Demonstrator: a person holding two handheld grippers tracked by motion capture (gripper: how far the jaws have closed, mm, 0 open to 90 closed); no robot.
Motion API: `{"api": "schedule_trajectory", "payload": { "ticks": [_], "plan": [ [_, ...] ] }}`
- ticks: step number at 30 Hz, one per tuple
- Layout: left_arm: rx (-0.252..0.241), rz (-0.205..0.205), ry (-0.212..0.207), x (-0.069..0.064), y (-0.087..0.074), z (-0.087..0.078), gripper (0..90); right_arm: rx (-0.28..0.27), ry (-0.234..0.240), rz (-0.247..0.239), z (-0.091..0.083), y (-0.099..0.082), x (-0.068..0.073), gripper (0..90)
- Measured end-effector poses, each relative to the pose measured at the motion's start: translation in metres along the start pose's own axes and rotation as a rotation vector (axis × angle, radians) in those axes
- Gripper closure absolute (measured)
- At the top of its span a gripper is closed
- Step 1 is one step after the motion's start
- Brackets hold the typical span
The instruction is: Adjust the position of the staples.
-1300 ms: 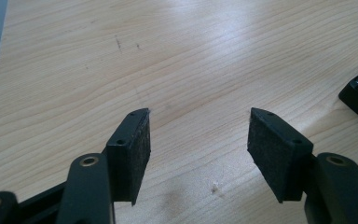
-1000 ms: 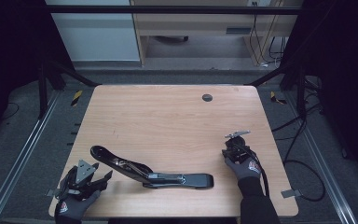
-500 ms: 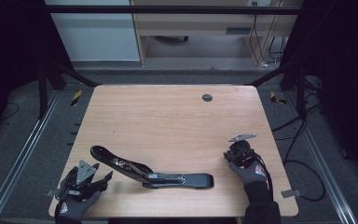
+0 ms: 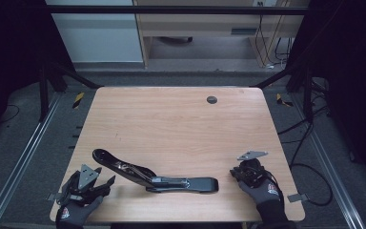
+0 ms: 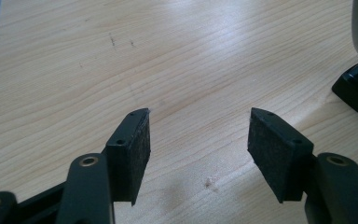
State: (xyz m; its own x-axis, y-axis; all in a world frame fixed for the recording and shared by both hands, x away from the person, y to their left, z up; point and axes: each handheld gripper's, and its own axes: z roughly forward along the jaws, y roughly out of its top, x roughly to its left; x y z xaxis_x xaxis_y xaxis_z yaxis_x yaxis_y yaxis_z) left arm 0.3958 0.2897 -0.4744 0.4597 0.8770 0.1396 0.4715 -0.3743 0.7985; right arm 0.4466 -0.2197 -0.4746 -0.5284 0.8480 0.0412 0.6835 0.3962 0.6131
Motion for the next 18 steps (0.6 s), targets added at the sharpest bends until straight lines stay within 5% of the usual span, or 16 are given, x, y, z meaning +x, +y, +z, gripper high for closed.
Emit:
{"api": "schedule_trajectory", "payload": {
  "ticks": [18],
  "plan": [
    [0.005,0.000,0.001,0.0003,-0.0004,0.0001,39.0,0.001,-0.007,0.005,0.0023,-0.0071,-0.0024,73.8]
  ]
}}
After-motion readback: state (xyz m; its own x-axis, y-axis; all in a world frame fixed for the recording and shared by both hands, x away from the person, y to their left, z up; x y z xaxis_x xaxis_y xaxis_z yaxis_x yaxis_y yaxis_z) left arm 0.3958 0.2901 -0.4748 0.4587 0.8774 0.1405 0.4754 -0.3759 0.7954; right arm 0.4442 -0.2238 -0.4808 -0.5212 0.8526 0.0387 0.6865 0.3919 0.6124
